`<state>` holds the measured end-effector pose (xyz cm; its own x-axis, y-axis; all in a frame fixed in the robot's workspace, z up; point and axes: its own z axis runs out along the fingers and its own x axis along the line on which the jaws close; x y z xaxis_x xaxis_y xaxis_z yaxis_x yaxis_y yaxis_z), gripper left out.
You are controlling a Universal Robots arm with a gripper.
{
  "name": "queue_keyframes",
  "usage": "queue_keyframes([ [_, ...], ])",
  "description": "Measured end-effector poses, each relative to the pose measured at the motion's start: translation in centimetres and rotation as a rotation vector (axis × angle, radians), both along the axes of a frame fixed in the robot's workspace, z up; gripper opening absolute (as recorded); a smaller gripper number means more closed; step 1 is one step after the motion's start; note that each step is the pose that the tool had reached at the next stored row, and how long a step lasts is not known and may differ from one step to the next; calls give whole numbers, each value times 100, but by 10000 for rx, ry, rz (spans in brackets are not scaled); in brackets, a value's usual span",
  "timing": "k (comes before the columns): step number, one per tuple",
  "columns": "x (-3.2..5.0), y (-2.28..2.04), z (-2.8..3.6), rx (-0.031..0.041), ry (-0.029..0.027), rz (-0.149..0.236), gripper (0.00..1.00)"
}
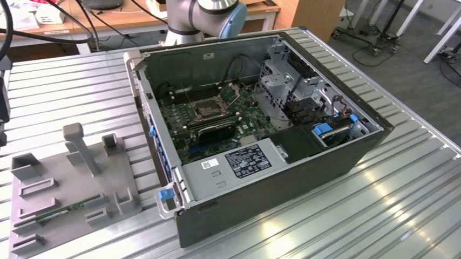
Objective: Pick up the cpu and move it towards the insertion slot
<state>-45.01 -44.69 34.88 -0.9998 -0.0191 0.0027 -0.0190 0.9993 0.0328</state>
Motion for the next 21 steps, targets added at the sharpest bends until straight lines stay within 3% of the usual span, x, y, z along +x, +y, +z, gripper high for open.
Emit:
queue_keyframes([
  [21, 0, 0, 45, -1, 1, 0, 54],
])
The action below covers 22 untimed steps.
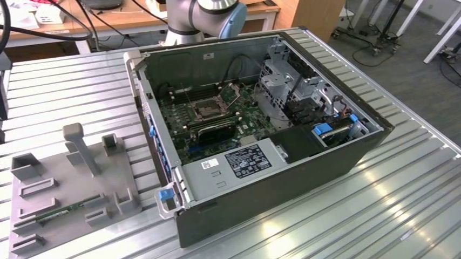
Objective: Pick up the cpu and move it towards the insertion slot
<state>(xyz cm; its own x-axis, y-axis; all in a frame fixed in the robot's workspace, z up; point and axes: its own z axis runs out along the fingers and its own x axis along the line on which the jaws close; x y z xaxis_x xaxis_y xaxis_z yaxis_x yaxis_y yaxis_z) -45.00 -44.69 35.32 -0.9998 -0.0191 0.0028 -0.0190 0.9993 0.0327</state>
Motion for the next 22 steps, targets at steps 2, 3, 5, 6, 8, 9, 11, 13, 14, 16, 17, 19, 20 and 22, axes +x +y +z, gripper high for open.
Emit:
queue_keyframes([
  [2, 0, 0, 11, 0, 0, 0, 54],
  [3, 0, 0, 16, 0, 0, 0, 54],
  [5, 0, 0, 26, 1, -1, 0, 54],
  [6, 0, 0, 29, 1, -1, 0, 54],
  [8, 0, 0, 38, 0, 0, 0, 54],
  [9, 0, 0, 43, 1, 0, 0, 54],
  [11, 0, 0, 43, 0, 0, 0, 54],
  [13, 0, 0, 43, 0, -1, 0, 54],
  [14, 0, 0, 44, 0, -1, 0, 54],
  [16, 0, 0, 45, 0, 0, 0, 54],
  [17, 0, 0, 47, 0, 0, 0, 54],
  [19, 0, 0, 52, -1, 1, 0, 54],
  [20, 0, 0, 55, -1, 1, 0, 54],
  [22, 0, 0, 62, 0, 0, 0, 54],
])
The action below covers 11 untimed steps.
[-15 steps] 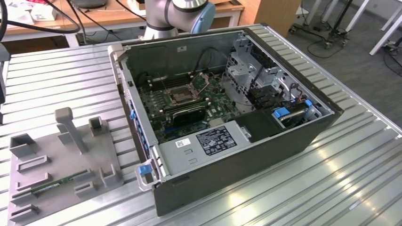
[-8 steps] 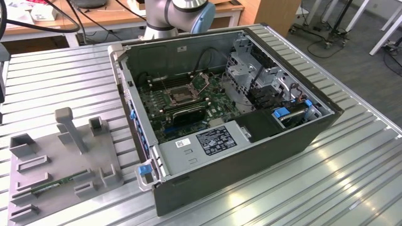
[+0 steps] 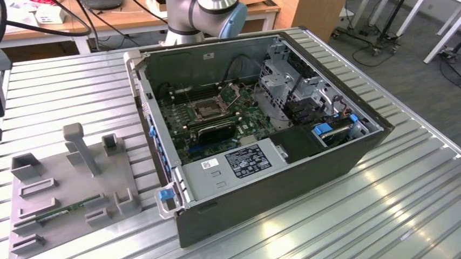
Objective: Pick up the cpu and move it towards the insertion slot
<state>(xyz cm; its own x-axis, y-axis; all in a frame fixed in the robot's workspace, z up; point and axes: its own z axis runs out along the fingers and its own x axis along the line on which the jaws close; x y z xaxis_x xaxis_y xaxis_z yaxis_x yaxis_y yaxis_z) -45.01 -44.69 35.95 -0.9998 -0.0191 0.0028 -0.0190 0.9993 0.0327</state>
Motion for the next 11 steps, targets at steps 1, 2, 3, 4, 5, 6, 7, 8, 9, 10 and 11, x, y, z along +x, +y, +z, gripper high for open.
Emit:
queue_keyframes([
  [1, 0, 0, 4, 0, 0, 0, 54],
  [2, 0, 0, 5, 1, -2, 0, 54],
  [3, 0, 0, 5, 1, -2, 0, 54],
  [4, 0, 0, 8, 0, 0, 0, 54],
  [5, 3, 0, 9, 0, 0, 0, 54],
  [6, 5, 0, 9, 0, 0, 0, 54],
  [7, 6, 0, 9, 0, 0, 0, 54],
  [8, 9, 0, 9, 0, 0, 1, 54],
  [9, 12, 0, 9, 0, 0, 0, 54],
  [10, 15, 0, 9, 0, 1, 0, 54],
  [11, 19, 0, 9, 0, 0, 1, 54],
])
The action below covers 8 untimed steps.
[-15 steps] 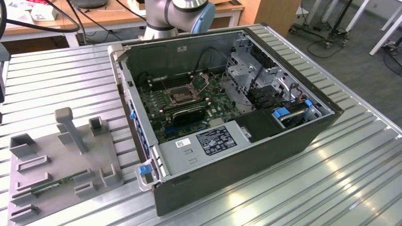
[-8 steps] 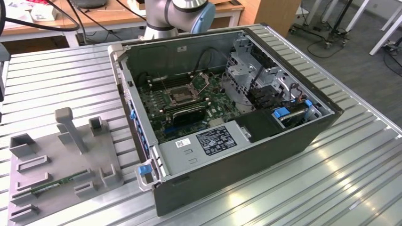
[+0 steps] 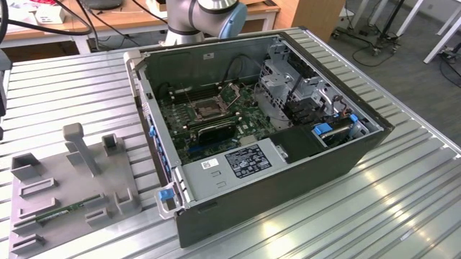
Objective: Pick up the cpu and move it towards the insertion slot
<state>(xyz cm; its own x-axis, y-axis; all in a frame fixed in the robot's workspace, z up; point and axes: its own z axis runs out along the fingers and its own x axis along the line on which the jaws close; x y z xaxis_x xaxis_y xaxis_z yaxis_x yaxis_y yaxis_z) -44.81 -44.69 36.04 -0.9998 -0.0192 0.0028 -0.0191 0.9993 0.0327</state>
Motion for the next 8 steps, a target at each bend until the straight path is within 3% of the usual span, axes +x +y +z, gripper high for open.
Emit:
queue_keyframes([
  [8, 12, 0, 0, 1, 0, 0, 54],
])
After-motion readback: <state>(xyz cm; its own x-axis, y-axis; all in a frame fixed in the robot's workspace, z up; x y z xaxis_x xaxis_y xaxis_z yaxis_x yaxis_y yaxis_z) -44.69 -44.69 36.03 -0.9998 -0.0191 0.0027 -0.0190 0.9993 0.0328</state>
